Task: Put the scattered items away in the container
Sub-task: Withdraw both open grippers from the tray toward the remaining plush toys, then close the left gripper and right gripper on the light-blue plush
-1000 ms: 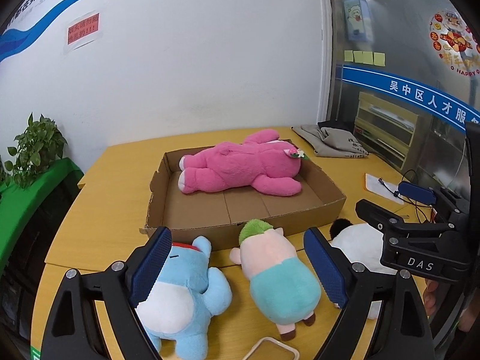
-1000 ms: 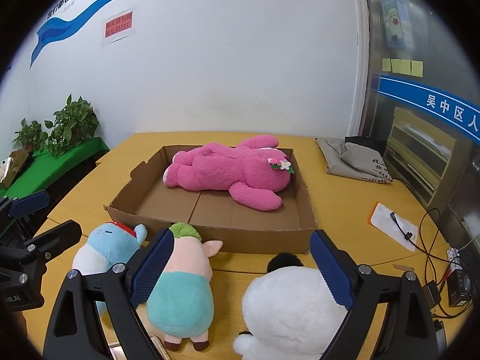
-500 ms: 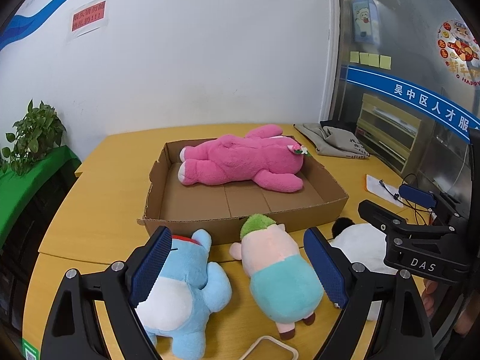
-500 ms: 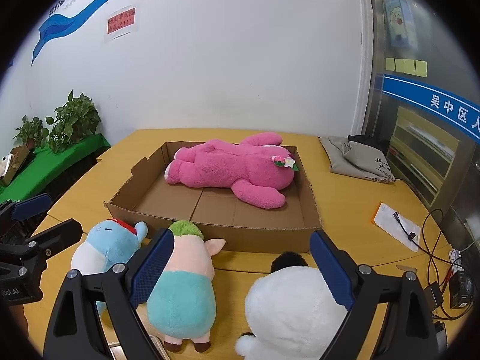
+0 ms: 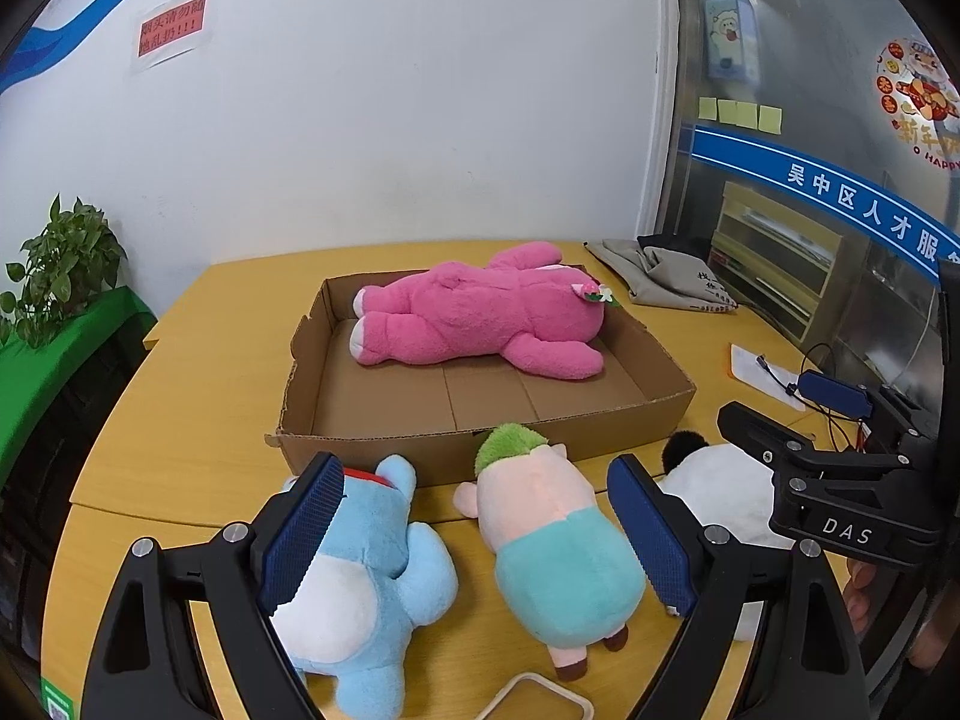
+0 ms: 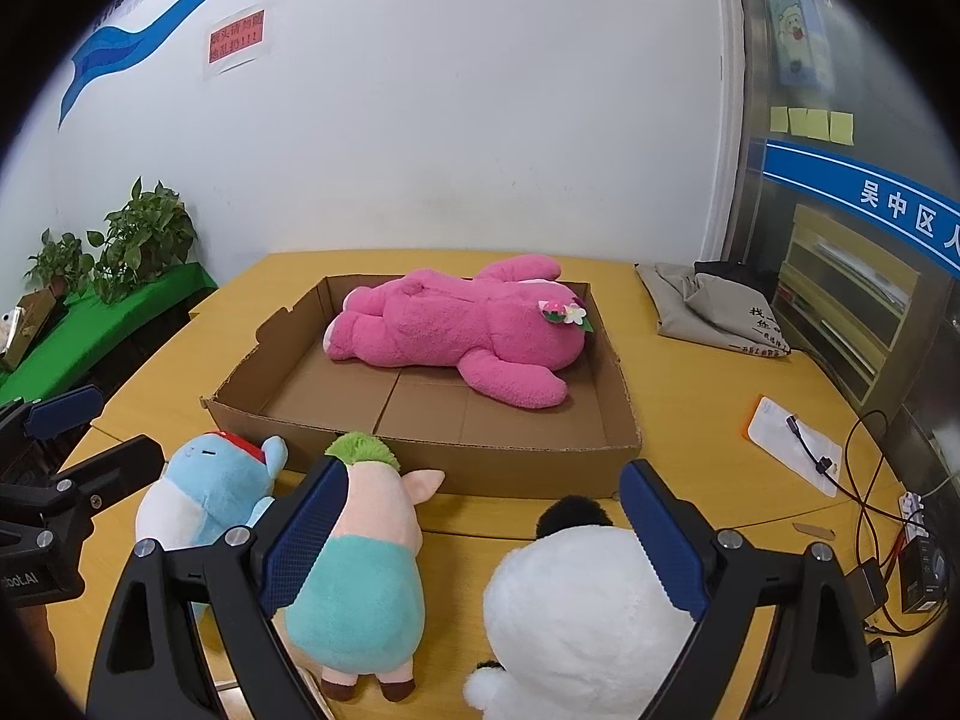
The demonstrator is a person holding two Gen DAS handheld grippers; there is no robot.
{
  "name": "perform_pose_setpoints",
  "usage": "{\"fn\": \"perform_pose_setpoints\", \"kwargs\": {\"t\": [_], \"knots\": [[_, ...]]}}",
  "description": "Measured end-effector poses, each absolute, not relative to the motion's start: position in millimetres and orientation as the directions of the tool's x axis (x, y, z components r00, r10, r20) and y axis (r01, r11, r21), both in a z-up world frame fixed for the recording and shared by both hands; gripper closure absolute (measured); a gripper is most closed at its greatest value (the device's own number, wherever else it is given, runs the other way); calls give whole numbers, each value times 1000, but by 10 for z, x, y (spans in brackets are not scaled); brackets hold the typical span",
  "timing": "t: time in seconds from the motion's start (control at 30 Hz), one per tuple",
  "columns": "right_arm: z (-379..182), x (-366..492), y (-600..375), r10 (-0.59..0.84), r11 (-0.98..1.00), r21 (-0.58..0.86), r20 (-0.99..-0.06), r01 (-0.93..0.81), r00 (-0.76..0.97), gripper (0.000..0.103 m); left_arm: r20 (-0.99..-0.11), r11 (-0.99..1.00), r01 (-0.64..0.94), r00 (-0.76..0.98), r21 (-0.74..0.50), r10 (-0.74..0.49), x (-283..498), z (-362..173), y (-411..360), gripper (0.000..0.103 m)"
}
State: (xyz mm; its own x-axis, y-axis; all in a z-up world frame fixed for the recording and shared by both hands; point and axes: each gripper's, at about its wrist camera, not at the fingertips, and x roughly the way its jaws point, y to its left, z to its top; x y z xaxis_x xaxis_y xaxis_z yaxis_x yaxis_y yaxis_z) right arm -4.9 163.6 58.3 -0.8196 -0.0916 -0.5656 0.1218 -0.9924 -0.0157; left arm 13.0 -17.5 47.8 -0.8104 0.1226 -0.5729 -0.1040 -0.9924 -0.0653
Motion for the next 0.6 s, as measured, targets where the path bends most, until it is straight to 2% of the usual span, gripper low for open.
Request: {"fn": "perform_pose_setpoints", "kwargs": {"t": [0.43, 0.6], "knots": [[512, -95, 1579, -95, -993, -7, -580, 122, -809, 11, -600, -991, -96, -789, -94, 134, 98, 324, -497, 10], [435, -114, 1498, -156, -986, 41, -595, 164, -788, 11, -639, -989, -64, -757, -135, 136, 64, 148, -826, 10]]}}
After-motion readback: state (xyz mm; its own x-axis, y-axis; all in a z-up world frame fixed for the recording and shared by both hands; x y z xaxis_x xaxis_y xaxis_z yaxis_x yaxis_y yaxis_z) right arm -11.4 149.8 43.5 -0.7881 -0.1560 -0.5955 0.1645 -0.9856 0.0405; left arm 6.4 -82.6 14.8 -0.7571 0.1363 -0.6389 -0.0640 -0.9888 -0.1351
